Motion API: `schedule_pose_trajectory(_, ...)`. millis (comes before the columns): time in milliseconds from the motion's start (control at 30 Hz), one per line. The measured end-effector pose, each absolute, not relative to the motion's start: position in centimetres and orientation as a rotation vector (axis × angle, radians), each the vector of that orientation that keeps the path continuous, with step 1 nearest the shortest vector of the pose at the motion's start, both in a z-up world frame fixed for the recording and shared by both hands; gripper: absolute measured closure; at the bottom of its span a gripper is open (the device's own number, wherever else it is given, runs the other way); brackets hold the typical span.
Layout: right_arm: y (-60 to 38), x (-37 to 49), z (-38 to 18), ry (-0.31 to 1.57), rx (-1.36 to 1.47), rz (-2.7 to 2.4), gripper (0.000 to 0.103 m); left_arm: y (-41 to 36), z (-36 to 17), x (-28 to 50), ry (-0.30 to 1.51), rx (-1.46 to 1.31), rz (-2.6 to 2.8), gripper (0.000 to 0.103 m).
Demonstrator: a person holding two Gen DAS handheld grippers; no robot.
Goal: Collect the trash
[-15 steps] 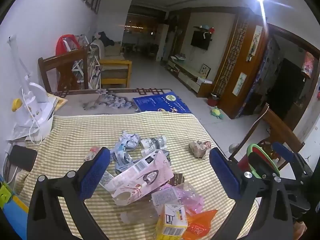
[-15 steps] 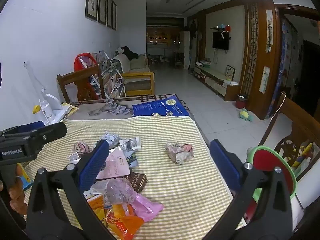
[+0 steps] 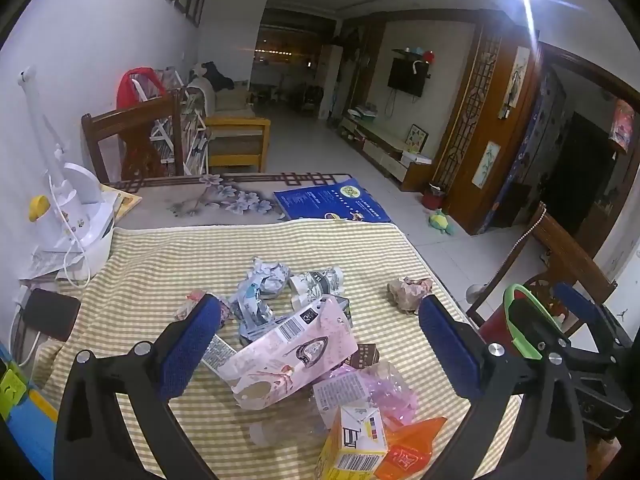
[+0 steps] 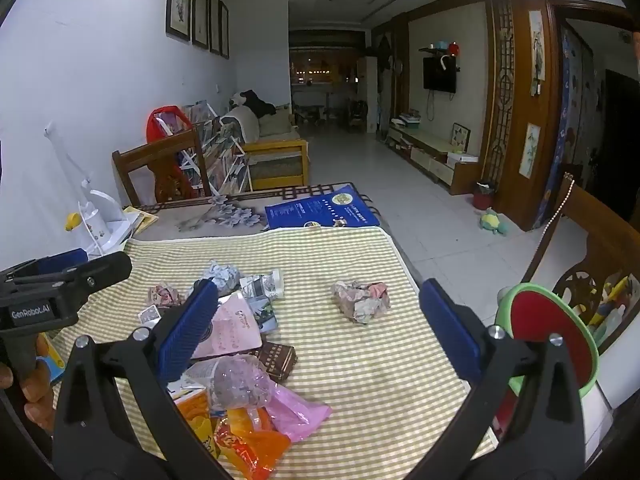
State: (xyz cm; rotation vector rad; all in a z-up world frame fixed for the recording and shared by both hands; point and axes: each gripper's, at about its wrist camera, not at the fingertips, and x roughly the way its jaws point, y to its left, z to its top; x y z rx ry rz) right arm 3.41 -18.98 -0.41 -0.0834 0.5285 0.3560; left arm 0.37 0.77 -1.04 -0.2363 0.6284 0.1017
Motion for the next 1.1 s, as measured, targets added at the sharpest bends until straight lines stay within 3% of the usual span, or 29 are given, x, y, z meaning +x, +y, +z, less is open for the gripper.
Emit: schedule_pose_trajectory(1100,-20.38,3.63,-0.65,0.538,-0.063,0.351,0.004,0.32,-1.35,0.03,0.652,-0.229,0.098,0.008)
